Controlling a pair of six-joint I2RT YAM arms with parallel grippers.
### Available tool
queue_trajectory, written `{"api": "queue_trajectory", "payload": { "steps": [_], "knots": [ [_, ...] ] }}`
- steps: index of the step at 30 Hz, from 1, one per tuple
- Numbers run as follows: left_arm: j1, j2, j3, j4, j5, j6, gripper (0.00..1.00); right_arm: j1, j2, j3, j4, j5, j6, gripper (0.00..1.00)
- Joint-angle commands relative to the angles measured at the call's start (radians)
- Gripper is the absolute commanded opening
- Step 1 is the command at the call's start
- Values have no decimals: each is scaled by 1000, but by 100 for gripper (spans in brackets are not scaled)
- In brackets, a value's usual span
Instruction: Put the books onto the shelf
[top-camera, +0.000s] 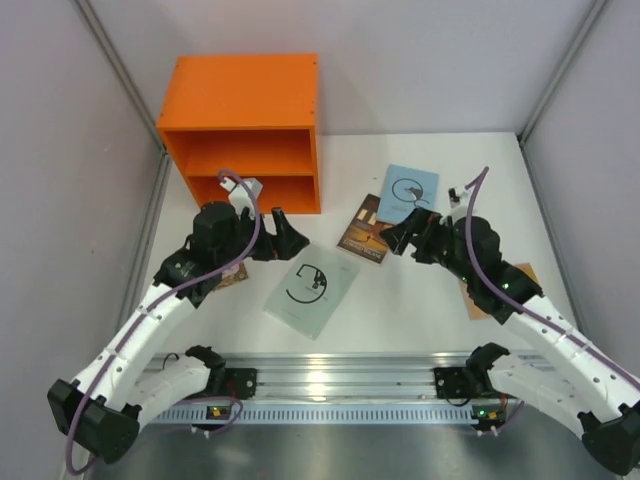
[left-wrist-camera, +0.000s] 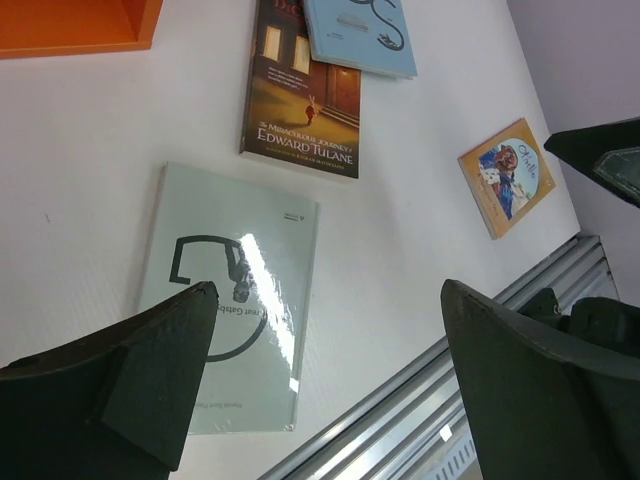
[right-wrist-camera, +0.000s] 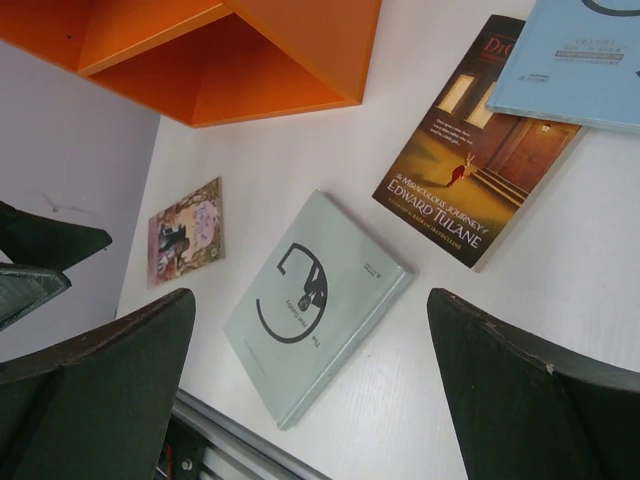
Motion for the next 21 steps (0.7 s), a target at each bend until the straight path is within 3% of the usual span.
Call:
{"api": "queue_trajectory", "payload": {
  "steps": [1,7,10,17,18,19,21],
  "knots": [
    [1,-17,20,14,-56,-8,99,2,-21,54,6,23,6,100],
    [2,26,39,-56,-180,-31,99,1,33,54,1,9,12,100],
    [15,71,30,-85,-182,-28,89,2,80,41,18,-11,6,100],
    [88,105,-105,-37,-150,-75,32,7,273,-24,116,-92,65,98],
    [97,98,-127,-23,-161,-94,11,17,290,-40,169,-95,78,96],
    [119,95,-166,-6,-164,-111,3,24,304,-69,197,-97,92,94],
    [131,91,-202,17,-171,-134,0,47,341,-113,277,-89,135,88]
  ]
}}
